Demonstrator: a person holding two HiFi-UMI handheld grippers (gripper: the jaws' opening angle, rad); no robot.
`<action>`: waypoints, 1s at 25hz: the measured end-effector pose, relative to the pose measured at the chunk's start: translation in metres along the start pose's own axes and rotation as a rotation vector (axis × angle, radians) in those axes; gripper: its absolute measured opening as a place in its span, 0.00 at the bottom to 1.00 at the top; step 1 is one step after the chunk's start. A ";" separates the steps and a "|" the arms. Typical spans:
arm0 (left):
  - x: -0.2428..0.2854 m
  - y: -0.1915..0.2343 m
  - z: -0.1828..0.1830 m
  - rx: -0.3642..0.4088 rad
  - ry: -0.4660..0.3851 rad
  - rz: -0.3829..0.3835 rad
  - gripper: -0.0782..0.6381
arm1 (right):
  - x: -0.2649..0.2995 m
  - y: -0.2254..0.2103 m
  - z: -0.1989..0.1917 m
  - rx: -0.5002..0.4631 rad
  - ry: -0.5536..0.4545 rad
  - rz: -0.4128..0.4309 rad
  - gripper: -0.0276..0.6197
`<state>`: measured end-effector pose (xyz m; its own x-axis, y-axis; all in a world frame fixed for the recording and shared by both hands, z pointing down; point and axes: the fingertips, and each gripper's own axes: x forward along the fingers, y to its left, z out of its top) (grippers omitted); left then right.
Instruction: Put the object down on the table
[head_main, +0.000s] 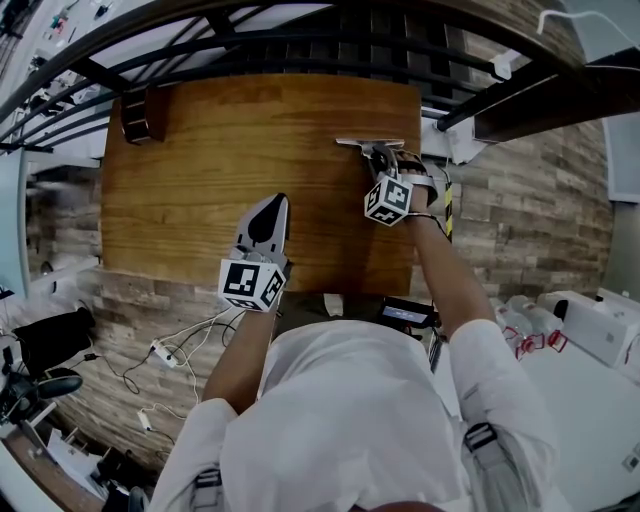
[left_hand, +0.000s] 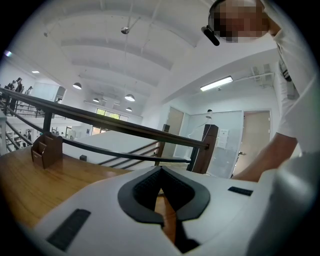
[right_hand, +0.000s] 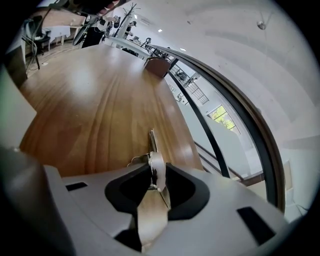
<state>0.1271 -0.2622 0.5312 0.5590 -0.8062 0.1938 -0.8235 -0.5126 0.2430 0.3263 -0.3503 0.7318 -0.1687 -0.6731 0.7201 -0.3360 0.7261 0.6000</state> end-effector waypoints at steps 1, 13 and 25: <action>0.000 0.000 0.000 0.000 0.000 -0.001 0.13 | -0.001 0.000 -0.001 0.001 0.000 -0.001 0.19; -0.001 -0.001 0.002 -0.008 -0.003 -0.006 0.13 | -0.008 0.009 -0.009 0.017 0.012 0.008 0.21; -0.003 -0.003 0.012 -0.021 -0.019 -0.014 0.13 | -0.058 0.000 0.006 0.083 -0.077 -0.013 0.20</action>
<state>0.1269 -0.2612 0.5184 0.5685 -0.8045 0.1719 -0.8132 -0.5179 0.2654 0.3302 -0.3123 0.6878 -0.2335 -0.6935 0.6816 -0.4137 0.7052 0.5758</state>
